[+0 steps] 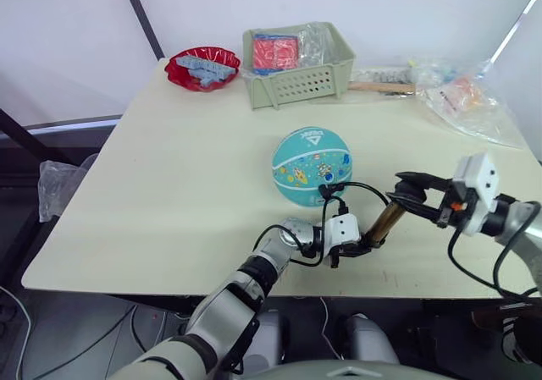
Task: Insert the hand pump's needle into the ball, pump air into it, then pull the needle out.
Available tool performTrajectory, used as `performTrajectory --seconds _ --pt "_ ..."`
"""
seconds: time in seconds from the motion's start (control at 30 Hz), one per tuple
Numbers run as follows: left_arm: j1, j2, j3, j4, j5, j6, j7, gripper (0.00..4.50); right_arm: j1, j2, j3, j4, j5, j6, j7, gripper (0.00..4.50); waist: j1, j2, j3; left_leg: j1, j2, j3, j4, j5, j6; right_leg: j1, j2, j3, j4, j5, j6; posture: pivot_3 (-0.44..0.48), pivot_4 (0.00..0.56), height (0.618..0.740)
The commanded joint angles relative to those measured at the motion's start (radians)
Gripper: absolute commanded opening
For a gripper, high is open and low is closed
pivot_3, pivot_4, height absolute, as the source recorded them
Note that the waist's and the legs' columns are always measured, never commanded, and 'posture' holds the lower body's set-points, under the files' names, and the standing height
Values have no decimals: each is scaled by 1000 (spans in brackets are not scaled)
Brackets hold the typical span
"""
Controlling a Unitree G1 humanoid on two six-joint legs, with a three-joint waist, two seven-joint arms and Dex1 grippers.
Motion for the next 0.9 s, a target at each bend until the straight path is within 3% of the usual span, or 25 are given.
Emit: performTrajectory --seconds 0.03,0.33,0.63,0.9 --pt "59 56 -40 111 84 80 14 1085 -79 -39 -146 -48 123 49 -21 1579 0 0 1 0 0 0 1 0 0 0 0 -1 0 0 0 0 150 738" --pt "54 54 -43 117 88 77 14 1085 -206 -140 -254 -29 233 154 -29 1579 -1 2 3 -1 0 0 2 0 0 0 0 1 1 0 0 0 150 738" --pt "55 56 -42 115 86 78 12 1085 -297 -185 -280 -23 290 201 -57 1579 -2 3 4 -1 0 0 3 0 0 0 0 2 1 0 0 0 150 738" --pt "56 57 -40 112 85 80 12 1085 -168 -177 -234 -66 226 189 -31 1579 -2 2 3 -1 0 0 3 0 0 0 -1 2 1 0 0 0 150 738"
